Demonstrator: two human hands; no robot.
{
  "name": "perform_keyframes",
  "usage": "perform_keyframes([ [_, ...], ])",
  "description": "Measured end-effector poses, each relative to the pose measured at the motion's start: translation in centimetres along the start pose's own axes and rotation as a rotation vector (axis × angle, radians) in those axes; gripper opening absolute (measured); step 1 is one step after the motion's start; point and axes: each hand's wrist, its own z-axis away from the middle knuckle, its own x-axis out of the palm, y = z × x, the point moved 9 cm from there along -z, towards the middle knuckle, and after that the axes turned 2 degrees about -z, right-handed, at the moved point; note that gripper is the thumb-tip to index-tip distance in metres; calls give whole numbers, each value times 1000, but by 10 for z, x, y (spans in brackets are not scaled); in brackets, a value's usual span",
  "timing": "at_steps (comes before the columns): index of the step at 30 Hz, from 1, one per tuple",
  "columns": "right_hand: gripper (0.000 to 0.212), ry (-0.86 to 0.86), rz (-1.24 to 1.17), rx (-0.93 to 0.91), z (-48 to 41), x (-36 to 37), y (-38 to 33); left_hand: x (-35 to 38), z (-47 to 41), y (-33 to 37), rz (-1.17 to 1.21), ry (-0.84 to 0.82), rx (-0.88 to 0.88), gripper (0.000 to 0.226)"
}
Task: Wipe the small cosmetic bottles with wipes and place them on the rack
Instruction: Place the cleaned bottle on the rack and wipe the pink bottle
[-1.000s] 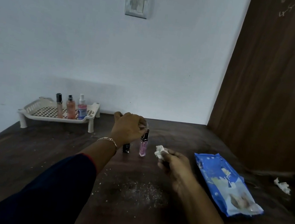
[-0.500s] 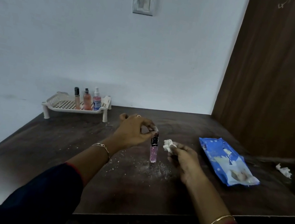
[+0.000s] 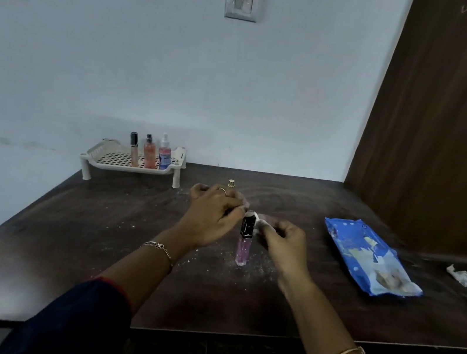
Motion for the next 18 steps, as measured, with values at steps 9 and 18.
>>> perform_keyframes([
  [9,30,66,494,-316,37,7,-9,-2,9,-1,26,34,-37,39],
  [18,45,204,494,-404,31,-1,-40,-2,11,-1,36,10,-71,43],
])
